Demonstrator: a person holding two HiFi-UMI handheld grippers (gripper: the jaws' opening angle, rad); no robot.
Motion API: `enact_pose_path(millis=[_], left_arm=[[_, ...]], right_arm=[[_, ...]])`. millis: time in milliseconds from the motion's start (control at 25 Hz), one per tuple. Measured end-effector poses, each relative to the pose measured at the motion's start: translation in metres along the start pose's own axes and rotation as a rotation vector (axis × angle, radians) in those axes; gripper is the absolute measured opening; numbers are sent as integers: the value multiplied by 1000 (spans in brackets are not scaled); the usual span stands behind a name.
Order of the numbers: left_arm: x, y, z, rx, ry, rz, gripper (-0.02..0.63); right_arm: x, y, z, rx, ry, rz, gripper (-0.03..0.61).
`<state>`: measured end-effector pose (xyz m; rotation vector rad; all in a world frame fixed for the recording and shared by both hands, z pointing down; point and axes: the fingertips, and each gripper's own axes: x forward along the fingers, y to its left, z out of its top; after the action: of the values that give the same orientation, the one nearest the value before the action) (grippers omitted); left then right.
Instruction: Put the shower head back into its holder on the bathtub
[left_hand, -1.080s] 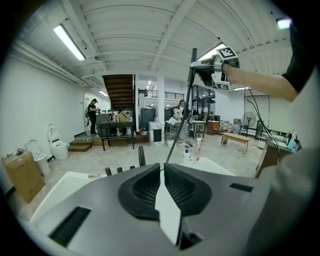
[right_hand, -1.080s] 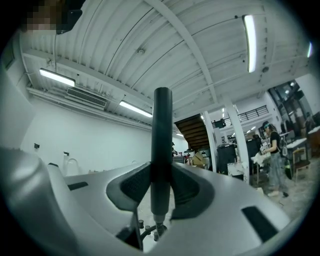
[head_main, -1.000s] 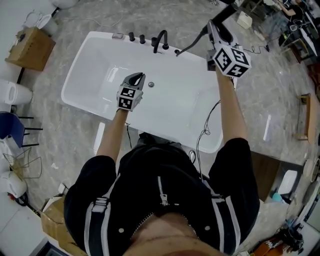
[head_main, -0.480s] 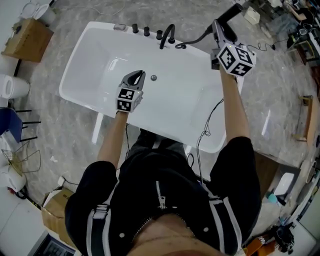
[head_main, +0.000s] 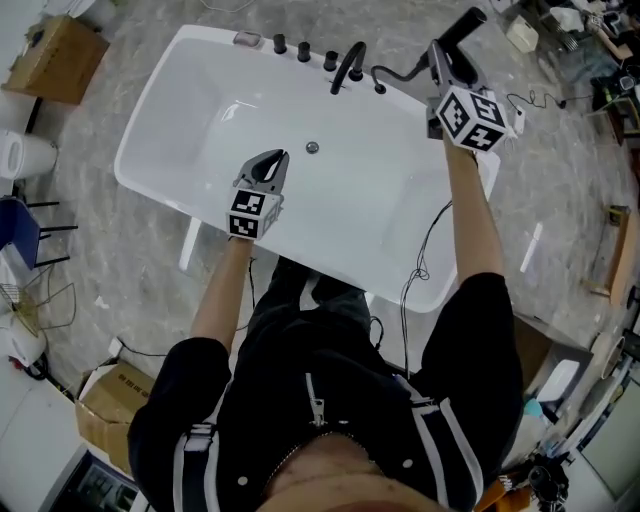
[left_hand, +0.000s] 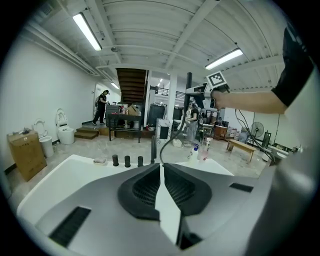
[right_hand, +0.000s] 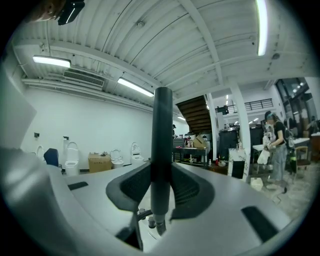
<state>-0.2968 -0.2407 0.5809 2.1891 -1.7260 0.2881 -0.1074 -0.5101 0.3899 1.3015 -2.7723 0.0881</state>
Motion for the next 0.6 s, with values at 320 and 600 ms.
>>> enact_pose_path(millis=[320, 600], left_arm=[[-2, 6, -16, -32, 13, 26, 41], [0, 9, -35, -47, 21, 51, 43]], right_arm=[[27, -29, -64, 43, 83, -41, 129], [48, -54, -121, 93, 142, -78, 129]])
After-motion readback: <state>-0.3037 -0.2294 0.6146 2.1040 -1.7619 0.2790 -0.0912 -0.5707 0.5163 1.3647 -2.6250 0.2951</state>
